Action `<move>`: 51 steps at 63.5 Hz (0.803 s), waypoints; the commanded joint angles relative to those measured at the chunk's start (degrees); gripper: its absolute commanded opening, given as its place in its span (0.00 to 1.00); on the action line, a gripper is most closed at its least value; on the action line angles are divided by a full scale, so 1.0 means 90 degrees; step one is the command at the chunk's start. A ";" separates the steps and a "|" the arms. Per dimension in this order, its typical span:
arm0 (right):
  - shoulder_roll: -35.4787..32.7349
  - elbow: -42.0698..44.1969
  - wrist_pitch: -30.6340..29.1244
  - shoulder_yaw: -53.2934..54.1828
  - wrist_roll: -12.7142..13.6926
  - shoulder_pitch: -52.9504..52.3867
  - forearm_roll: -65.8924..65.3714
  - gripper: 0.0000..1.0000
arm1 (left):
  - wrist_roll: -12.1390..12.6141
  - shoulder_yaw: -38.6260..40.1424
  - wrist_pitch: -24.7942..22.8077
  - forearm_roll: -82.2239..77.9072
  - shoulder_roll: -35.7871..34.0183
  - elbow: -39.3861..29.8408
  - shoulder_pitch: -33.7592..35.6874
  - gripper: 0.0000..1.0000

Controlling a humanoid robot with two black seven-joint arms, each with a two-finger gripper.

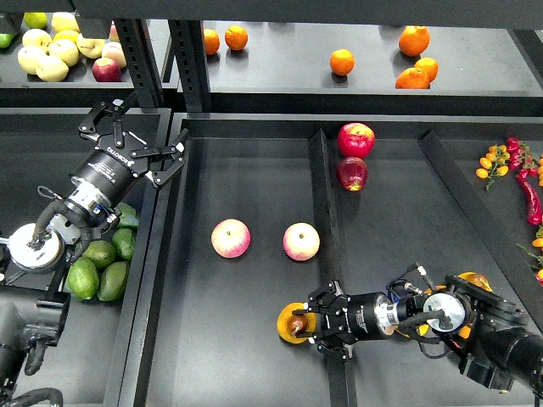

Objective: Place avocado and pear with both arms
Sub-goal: 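Close the right gripper on the halved fruit and lift it, then carry the halved fruit with the right gripper to the halves pile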

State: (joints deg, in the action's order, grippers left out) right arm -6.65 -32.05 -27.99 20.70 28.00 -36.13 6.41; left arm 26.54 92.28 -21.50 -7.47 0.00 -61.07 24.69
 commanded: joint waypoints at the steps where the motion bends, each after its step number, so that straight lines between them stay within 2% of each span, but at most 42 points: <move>1: -0.0033 -0.0052 -0.0002 -0.0034 0.0000 -0.0126 0.0167 0.13 | 0.0000 0.0000 -0.0003 0.0000 0.0000 0.0018 0.0000 0.99; 9: -0.0257 -0.0286 -0.0002 -0.0073 0.0000 -0.0185 0.0421 0.13 | 0.0000 0.0000 -0.0003 0.0000 0.0000 0.0027 0.0000 0.99; 30: -0.2053 -0.1341 -0.0002 -0.1020 0.0000 -0.0614 0.1788 0.15 | 0.0000 0.0000 -0.0013 0.0000 0.0000 0.0096 0.0000 0.99; 51: -0.2816 -0.1839 -0.0002 -0.1714 0.0000 -0.0488 0.2189 0.17 | 0.0000 0.0000 -0.0013 0.0000 0.0000 0.0105 0.0000 0.99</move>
State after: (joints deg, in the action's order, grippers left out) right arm -30.11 -47.75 -28.01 7.08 28.00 -41.28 25.41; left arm 26.54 92.20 -21.62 -7.47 0.00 -60.12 24.69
